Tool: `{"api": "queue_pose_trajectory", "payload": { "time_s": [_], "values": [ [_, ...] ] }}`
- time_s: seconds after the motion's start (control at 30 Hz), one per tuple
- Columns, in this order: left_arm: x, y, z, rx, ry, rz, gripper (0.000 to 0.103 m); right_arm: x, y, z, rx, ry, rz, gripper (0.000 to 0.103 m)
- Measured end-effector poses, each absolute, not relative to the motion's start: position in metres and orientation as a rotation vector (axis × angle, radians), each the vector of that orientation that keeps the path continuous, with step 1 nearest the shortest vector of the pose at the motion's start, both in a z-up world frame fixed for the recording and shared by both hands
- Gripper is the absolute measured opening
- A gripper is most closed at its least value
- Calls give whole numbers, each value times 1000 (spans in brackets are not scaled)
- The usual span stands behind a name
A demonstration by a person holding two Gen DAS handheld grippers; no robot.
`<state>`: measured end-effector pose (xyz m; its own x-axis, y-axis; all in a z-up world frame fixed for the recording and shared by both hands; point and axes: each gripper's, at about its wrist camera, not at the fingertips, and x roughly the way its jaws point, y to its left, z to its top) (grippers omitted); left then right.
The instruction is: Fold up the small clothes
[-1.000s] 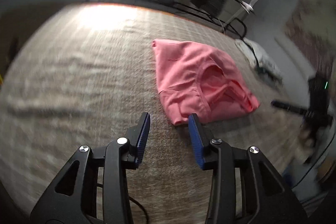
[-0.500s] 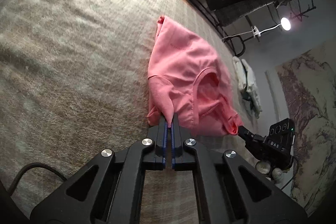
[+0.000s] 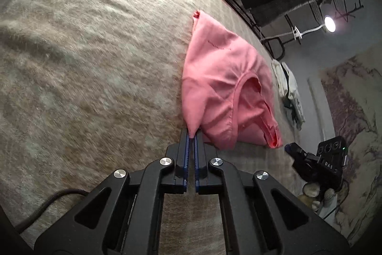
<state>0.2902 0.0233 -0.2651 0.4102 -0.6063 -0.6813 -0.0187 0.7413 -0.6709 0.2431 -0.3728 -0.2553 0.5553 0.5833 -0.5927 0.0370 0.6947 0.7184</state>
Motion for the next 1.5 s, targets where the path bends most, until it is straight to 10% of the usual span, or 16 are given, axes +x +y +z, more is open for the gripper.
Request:
{"api": "queue_pose_trajectory", "payload": {
  "time_s": [0.07,0.17,0.27,0.5,0.6,0.67,0.73,0.83,0.93,1.03,1.5],
  "values": [
    [293,27,-263,-666,1095,-397,0,250,-372,-256,758,938,334,29],
    [296,29,-261,-675,1093,-390,0,266,-371,-263,790,952,314,29],
    [298,28,-260,-668,1091,-401,0,272,-366,-266,782,967,323,2],
    [298,21,-253,-641,1071,-408,0,251,-367,-239,694,951,309,1],
    [293,27,-254,-671,1068,-402,0,245,-372,-252,753,977,309,34],
    [291,27,-257,-687,1085,-404,7,246,-372,-264,787,992,297,45],
    [288,28,-259,-703,1094,-406,39,248,-371,-277,830,1005,298,45],
    [284,26,-262,-741,1101,-406,44,257,-368,-289,901,1001,327,45],
    [286,20,-265,-759,1105,-405,44,265,-362,-291,932,996,368,5],
    [293,13,-268,-766,1130,-425,0,266,-360,-279,896,970,358,3],
    [281,10,-253,-492,1151,-407,0,247,-359,-269,646,1066,304,4]
  ]
}}
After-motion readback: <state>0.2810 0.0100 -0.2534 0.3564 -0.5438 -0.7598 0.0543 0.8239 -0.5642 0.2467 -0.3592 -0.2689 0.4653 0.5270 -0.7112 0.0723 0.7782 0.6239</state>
